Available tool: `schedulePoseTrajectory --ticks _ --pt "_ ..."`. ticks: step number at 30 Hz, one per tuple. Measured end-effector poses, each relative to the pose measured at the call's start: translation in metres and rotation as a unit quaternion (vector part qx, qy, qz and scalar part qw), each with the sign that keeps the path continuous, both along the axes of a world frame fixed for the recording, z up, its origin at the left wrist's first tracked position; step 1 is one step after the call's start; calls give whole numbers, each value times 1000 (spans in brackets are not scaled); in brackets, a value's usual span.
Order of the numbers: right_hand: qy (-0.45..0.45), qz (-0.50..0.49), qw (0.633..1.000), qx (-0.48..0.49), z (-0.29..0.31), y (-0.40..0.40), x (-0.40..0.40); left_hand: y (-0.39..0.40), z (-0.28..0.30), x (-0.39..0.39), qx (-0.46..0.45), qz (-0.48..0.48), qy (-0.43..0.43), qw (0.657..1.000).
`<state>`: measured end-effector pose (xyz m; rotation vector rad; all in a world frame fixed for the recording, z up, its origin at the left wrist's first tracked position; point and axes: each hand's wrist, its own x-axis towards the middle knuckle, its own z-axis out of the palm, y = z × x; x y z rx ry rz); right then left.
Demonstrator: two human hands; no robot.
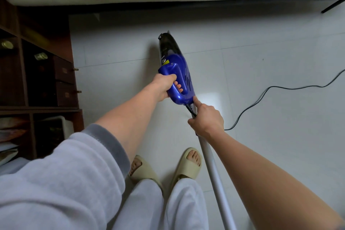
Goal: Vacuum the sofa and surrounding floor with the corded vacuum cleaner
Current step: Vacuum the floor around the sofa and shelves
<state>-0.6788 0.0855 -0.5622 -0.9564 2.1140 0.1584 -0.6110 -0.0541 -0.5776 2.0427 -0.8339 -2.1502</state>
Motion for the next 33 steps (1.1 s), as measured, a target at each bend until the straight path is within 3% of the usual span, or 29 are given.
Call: schedulePoseTrajectory --ticks 18,33 --pt "20 -51 998 13 2 46 -89 37 -4 -108 9 -76 16 997" --pt "15 14 1000 1 -3 -8 -62 -5 -11 -63 -20 -7 -8 1000"
